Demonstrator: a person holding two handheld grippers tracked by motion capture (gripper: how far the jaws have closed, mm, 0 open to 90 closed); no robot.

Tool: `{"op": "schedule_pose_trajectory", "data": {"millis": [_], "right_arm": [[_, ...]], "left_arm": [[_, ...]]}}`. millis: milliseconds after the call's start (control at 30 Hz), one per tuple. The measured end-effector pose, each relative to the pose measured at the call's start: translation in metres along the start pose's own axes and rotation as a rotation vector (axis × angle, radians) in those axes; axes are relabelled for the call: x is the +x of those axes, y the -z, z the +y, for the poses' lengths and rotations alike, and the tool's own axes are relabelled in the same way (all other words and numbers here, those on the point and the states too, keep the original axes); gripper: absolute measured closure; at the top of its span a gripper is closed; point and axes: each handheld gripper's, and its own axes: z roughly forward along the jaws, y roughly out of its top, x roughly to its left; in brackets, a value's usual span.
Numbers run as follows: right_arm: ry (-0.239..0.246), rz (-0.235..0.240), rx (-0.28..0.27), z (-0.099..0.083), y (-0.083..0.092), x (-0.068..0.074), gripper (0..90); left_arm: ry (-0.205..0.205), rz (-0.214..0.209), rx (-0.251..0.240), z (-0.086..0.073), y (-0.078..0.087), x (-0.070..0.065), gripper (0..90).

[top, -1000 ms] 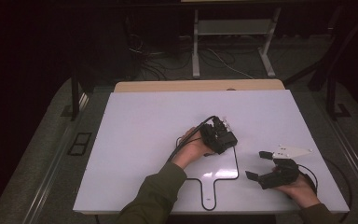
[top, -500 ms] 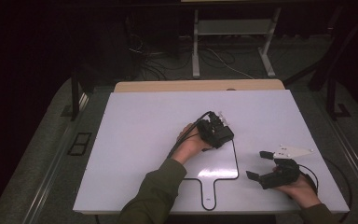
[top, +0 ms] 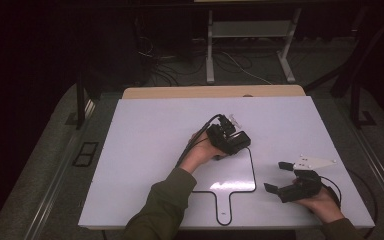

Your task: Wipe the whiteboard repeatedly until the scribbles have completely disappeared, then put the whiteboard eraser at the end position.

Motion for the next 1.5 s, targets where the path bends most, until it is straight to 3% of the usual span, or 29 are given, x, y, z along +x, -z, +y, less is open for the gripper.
{"op": "schedule_pose_trajectory", "data": {"millis": [100, 333, 600, 767, 800, 933, 967, 1033, 1233, 1500], "right_arm": [[-0.002, -0.002, -0.002, 0.000, 0.000, 0.000, 0.0], [0.000, -0.001, -0.010, 0.000, 0.002, 0.000, 0.0], [-0.007, 0.000, -0.006, 0.000, 0.001, -0.001, 0.0], [-0.008, 0.003, -0.005, 0.000, 0.000, -0.001, 0.0], [-0.008, 0.004, -0.004, 0.000, 0.000, -0.001, 0.0], [-0.010, 0.006, -0.007, 0.000, 0.000, -0.001, 0.0], [-0.009, 0.008, -0.008, 0.000, 0.000, -0.001, 0.0], [-0.012, 0.009, -0.009, 0.000, 0.001, -0.001, 0.0], [-0.015, 0.013, -0.011, -0.001, 0.001, -0.002, 0.0], [-0.018, 0.015, -0.014, -0.001, 0.001, -0.002, 0.0]], "left_arm": [[-0.003, 0.010, 0.001, 0.002, 0.009, 0.006, 39.1], [0.033, 0.042, -0.009, 0.002, 0.025, 0.029, 39.1], [0.076, 0.076, 0.000, 0.001, 0.030, 0.060, 39.1], [0.127, 0.101, 0.005, 0.001, 0.022, 0.077, 39.1], [0.117, 0.104, 0.011, 0.002, 0.020, 0.082, 39.1], [0.167, 0.115, 0.017, 0.005, 0.010, 0.094, 39.1], [0.155, 0.118, 0.016, 0.005, 0.007, 0.098, 39.1], [0.175, 0.110, 0.016, 0.006, 0.002, 0.102, 39.0], [0.174, 0.117, 0.039, 0.007, -0.014, 0.110, 39.0], [0.192, 0.101, 0.059, 0.004, -0.029, 0.110, 38.9]]}}
